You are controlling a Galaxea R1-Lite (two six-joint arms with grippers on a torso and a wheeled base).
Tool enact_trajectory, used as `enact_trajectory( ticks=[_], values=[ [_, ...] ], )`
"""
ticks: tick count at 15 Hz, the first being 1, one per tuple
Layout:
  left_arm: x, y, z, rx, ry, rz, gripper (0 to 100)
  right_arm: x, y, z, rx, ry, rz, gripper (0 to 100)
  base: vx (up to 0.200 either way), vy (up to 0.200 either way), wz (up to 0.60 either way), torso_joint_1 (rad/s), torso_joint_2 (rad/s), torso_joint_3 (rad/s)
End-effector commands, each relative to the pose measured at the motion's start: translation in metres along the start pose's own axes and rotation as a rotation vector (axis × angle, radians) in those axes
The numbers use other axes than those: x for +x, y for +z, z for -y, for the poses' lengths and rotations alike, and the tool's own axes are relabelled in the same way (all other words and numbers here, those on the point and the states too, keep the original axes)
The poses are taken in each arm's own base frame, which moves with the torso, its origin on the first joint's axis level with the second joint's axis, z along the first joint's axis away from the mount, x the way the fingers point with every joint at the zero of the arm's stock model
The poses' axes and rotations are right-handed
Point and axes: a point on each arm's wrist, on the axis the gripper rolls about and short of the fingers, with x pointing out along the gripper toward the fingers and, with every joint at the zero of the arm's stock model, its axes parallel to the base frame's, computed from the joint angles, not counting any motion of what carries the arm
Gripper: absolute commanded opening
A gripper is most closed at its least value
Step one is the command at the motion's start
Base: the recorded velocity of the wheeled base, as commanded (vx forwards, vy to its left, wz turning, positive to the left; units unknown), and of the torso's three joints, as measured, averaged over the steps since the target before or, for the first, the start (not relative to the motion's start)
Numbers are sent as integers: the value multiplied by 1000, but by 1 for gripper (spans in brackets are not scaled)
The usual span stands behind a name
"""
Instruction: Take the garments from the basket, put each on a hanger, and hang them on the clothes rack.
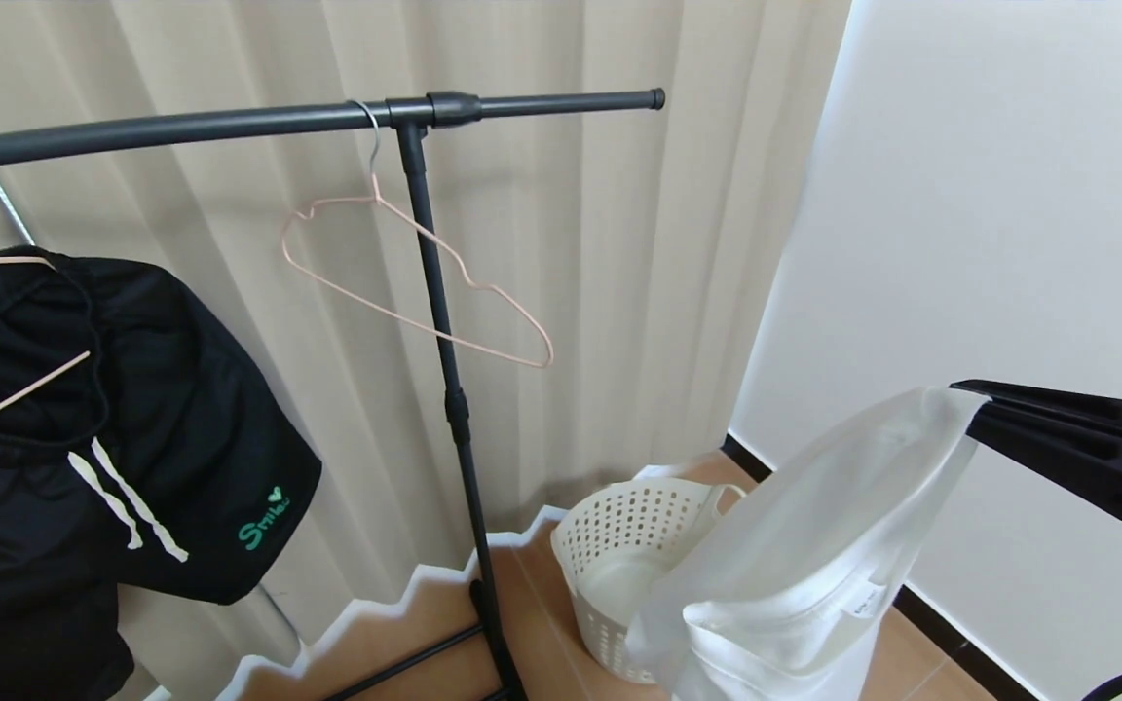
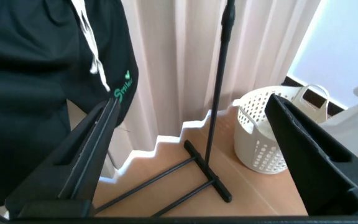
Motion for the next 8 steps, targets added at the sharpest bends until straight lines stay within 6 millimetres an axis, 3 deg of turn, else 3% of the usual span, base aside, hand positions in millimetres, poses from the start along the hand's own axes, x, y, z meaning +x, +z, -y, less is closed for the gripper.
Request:
enact_trajectory(
  ticks=[1, 8],
  values=[
    [0, 0, 0, 0, 1, -1, 100, 2, -2, 0, 3, 4, -8, 0, 0, 0, 0, 178, -530, -149],
    [0, 0, 0, -1, 4, -1, 100, 2, -3, 0, 5, 5, -12, 0, 0, 0, 0, 222, -583, -304]
  ],
)
